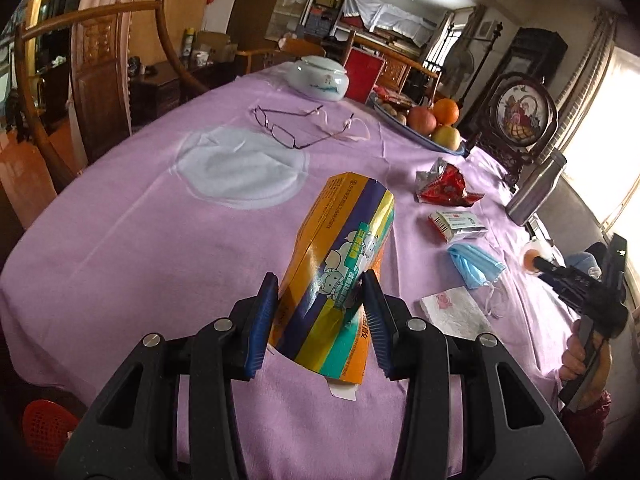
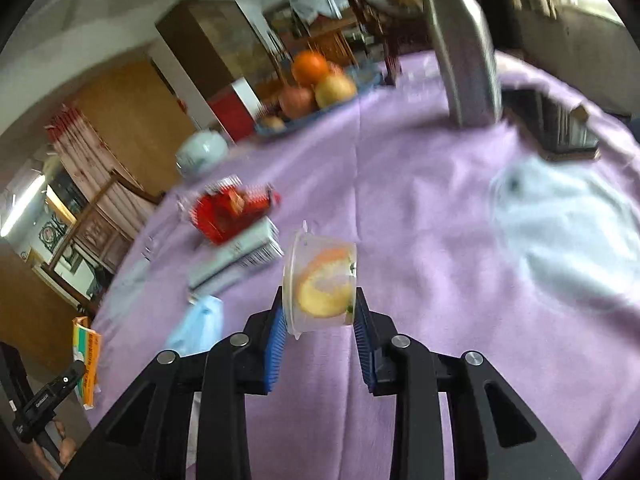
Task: Collect trash
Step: 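Grasp the striped tissue pack with the left tool while the right tool grasps the plastic lemon cup, then carry the tissue pack and lemon cup to the red basket and release them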
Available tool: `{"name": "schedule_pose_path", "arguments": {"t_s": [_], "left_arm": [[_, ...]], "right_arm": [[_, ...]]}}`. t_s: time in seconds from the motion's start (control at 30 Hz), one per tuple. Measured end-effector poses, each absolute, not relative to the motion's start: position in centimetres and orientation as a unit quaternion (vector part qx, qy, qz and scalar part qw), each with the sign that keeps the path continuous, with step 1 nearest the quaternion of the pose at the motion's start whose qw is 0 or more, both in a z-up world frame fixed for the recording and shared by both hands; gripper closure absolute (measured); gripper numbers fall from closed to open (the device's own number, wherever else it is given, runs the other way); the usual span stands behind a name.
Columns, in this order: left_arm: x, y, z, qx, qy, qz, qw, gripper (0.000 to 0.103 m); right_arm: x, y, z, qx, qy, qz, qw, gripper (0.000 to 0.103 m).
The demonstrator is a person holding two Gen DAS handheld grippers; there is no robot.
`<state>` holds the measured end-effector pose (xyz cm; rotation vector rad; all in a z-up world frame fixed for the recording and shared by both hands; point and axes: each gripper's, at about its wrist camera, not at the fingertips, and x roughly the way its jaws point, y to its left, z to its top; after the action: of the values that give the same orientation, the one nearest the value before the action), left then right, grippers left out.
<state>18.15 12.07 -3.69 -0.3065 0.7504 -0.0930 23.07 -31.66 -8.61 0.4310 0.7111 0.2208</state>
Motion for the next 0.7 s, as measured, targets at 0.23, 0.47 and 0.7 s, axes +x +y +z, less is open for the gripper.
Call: {"name": "schedule_pose_path", "arguments": {"t_s": [0.23,0.47,0.7], "left_arm": [[16.1,11.9,-1.7,-0.141,0.344,-0.047,0.927,0.06],[12.8,12.3,0.3,-0.134,0.318,-0.04,0.938,0.06],[8.6,14.4,1.3,-0.134,0.296,-0.018,0.946,0.06]], "right_arm": [[19.7,-30.3,-6.3,0.204,0.316,0.139,0.916,0.071],[16.5,-28.2,-4.6,0.199,0.299,0.18,0.916,0.071],[13.3,-25.1,-3.1,0.188,0.286,0.224,0.912,0.071]]}}
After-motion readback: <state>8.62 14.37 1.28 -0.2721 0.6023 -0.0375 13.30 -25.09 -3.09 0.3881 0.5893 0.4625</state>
